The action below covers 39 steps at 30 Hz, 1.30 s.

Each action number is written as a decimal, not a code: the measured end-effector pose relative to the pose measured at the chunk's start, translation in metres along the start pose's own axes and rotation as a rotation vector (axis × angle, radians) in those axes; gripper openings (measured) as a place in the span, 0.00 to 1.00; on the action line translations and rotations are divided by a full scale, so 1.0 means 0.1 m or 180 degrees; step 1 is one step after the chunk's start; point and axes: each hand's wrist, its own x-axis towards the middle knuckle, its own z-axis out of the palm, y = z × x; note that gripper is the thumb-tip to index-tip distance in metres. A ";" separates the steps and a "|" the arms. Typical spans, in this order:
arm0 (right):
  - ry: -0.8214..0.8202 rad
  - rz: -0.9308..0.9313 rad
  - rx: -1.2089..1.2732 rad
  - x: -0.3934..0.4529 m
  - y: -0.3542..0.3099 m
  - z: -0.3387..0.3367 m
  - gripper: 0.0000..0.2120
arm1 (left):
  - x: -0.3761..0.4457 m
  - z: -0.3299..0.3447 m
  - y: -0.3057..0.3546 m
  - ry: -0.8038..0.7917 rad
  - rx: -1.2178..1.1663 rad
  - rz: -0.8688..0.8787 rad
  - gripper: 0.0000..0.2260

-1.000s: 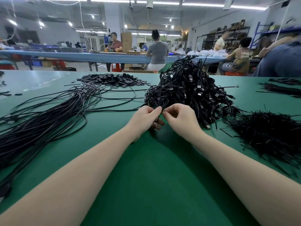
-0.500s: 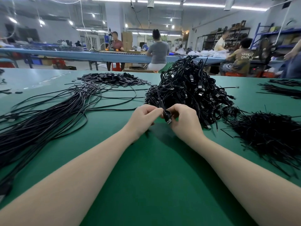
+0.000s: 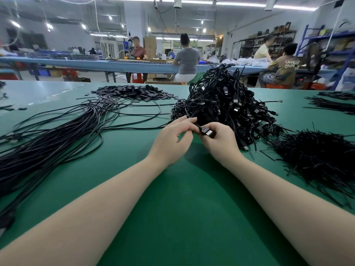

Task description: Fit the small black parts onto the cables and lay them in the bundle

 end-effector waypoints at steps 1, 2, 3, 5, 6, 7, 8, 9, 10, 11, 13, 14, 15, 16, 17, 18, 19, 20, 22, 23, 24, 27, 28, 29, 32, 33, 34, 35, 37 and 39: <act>-0.0017 -0.0014 -0.0013 0.00 0.00 0.00 0.04 | 0.00 0.00 0.00 -0.0011 0.0003 0.0004 0.15; -0.0052 -0.0033 -0.0057 0.00 -0.01 0.00 0.04 | 0.00 0.00 0.00 -0.0021 0.0015 0.0009 0.14; -0.0103 -0.0060 -0.0101 -0.01 -0.02 0.00 0.05 | 0.00 0.01 0.00 -0.0011 0.0032 0.0016 0.13; -0.0210 -0.0118 -0.0112 -0.01 -0.03 0.01 0.07 | -0.01 0.01 0.00 0.0057 0.0069 0.0012 0.12; -0.0233 -0.0129 -0.0080 -0.02 -0.04 0.00 0.07 | -0.01 0.01 0.02 0.0107 0.0073 0.0019 0.13; -0.0232 -0.0123 -0.0031 -0.02 -0.05 0.00 0.07 | -0.02 0.01 0.03 0.0159 0.0076 0.0042 0.13; -0.0223 -0.0119 0.0012 -0.03 -0.05 0.00 0.07 | -0.03 0.01 0.03 0.0204 0.0094 0.0086 0.12; -0.0224 -0.0131 0.0028 -0.03 -0.06 0.00 0.07 | -0.03 0.02 0.04 0.0241 0.0123 0.0125 0.12; -0.0244 -0.0158 -0.0006 -0.03 -0.06 0.00 0.07 | -0.02 0.02 0.04 0.0282 0.0140 0.0128 0.12; -0.0263 -0.0180 -0.0076 -0.03 -0.06 0.00 0.06 | -0.02 0.02 0.04 0.0329 0.0127 0.0093 0.13; -0.0243 -0.0200 -0.0213 -0.04 -0.07 0.03 0.06 | -0.01 0.01 0.04 0.0411 0.0060 -0.0021 0.13; -0.0210 -0.0202 -0.0253 -0.04 -0.08 0.04 0.05 | 0.00 0.00 0.04 0.0440 0.0035 -0.0077 0.13; -0.0167 -0.0204 -0.0274 -0.04 -0.09 0.05 0.04 | 0.00 -0.01 0.04 0.0478 0.0005 -0.0136 0.13; -0.0120 -0.0215 -0.0282 -0.04 -0.10 0.06 0.02 | 0.01 -0.01 0.04 0.0523 -0.0050 -0.0201 0.13; -0.0076 -0.0247 -0.0292 -0.04 -0.12 0.06 0.01 | 0.02 -0.02 0.05 0.0566 -0.0123 -0.0274 0.13; -0.0052 -0.0307 -0.0325 -0.05 -0.14 0.06 0.01 | 0.03 -0.02 0.04 0.0597 -0.0208 -0.0366 0.13; -0.0055 -0.0388 -0.0419 -0.05 -0.15 0.05 0.02 | 0.04 -0.02 0.04 0.0602 -0.0293 -0.0477 0.14; -0.0061 -0.0499 -0.0617 -0.06 -0.17 0.03 0.02 | 0.05 -0.02 0.03 0.0574 -0.0405 -0.0616 0.14; 0.0108 -0.0864 -0.1118 -0.08 -0.20 -0.01 0.03 | 0.08 -0.04 0.02 0.0407 -0.0838 -0.0981 0.16; 0.0288 -0.1059 -0.1250 -0.08 -0.21 -0.04 0.04 | 0.08 -0.05 0.01 0.0266 -0.1060 -0.1127 0.17; 0.0463 -0.1189 -0.1288 -0.09 -0.22 -0.07 0.04 | 0.08 -0.06 0.01 0.0121 -0.1145 -0.1174 0.17; 0.0624 -0.1194 -0.1129 -0.09 -0.22 -0.10 0.06 | 0.05 -0.07 -0.01 -0.0086 -0.0992 -0.0917 0.12; 0.0535 -0.1142 -0.1034 -0.10 -0.22 -0.09 0.05 | 0.05 -0.07 -0.02 -0.0066 -0.0931 -0.0820 0.10; 0.0436 -0.1112 -0.0962 -0.09 -0.21 -0.08 0.04 | 0.04 -0.07 -0.03 -0.0020 -0.0806 -0.0733 0.09; 0.0341 -0.1081 -0.0808 -0.10 -0.22 -0.04 0.04 | 0.05 -0.06 -0.07 0.0218 -0.0295 -0.0468 0.09; 0.0344 -0.1074 -0.0761 -0.09 -0.22 -0.03 0.05 | 0.05 -0.06 -0.07 0.0255 -0.0310 -0.0403 0.09; 0.0332 -0.1066 -0.0732 -0.09 -0.22 -0.04 0.05 | 0.04 -0.04 -0.07 0.0259 -0.0388 -0.0363 0.10; 0.0302 -0.1044 -0.0714 -0.09 -0.21 -0.04 0.05 | 0.04 -0.03 -0.08 0.0238 -0.0445 -0.0325 0.11; 0.0254 -0.0957 -0.0670 -0.10 -0.21 -0.04 0.05 | 0.03 -0.01 -0.07 0.0212 -0.0379 -0.0221 0.13; 0.0279 -0.0889 -0.0664 -0.09 -0.21 -0.02 0.06 | 0.03 0.00 -0.06 0.0230 -0.0334 -0.0131 0.12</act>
